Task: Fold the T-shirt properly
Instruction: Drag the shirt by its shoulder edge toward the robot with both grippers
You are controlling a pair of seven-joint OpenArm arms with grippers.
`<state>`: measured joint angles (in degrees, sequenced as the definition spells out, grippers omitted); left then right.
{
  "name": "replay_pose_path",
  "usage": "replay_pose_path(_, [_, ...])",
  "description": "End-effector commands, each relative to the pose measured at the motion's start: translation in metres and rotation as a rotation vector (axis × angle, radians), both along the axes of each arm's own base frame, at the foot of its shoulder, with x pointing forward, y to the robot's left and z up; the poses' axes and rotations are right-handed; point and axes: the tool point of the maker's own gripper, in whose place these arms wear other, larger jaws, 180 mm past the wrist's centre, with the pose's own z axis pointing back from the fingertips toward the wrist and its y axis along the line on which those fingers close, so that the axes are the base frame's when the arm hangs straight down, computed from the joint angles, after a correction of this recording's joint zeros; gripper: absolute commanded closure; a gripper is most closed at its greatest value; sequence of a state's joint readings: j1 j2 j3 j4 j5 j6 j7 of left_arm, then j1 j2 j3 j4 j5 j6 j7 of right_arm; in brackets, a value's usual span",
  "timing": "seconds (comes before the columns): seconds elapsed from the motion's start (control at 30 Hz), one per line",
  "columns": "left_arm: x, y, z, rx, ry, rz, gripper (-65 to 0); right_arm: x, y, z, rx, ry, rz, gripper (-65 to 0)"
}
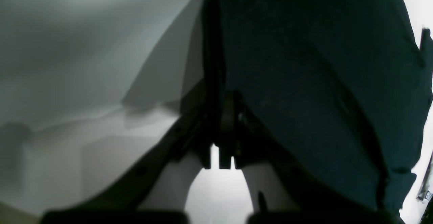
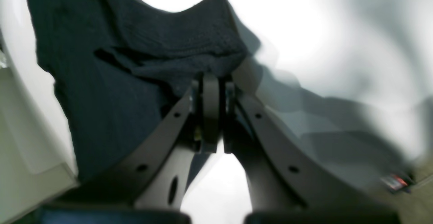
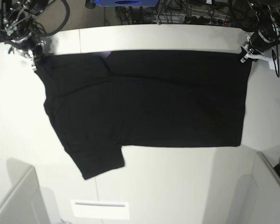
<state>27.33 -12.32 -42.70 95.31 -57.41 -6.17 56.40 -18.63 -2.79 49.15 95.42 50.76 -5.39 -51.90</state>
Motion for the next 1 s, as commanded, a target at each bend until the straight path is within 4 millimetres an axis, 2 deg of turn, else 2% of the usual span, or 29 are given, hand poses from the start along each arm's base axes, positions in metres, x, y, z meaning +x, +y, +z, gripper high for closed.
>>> replay_pose_path(0.0, [0.003, 0.006, 0.009, 0.024, -0.026, -0.007, 0.0, 0.004, -0.007, 0.011, -0.032, -0.035, -0.001, 0.0])
replay_pose_path(0.17, [-0.011, 0.006, 0.005, 0.027, 0.008, -0.010, 0.0, -0.010, 0.000, 0.011, -0.034, -0.016, -0.001, 0.0])
replay_pose_path(0.3, [-0.019, 0.002, 0.014, 0.055, 0.013, -0.042, 0.0, -0.021, 0.000, 0.010, -0.045, 0.006, 0.005, 0.0])
replay_pose_path(0.47, [-0.023, 0.000, 0.018, 0.071, 0.017, -0.059, 0.0, -0.035, 0.004, 0.006, -0.039, 0.034, 0.001, 0.0])
replay_pose_path(0.73, [-0.033, 0.001, 0.014, 0.070, 0.045, -0.057, 0.0, -0.053, 0.006, 0.001, -0.035, 0.076, 0.005, 0.0])
replay_pose_path(0.97, [-0.041, 0.001, 0.011, 0.068, 0.066, -0.059, 0.0, -0.048, 0.004, 0.018, -0.081, 0.045, 0.024, 0.0])
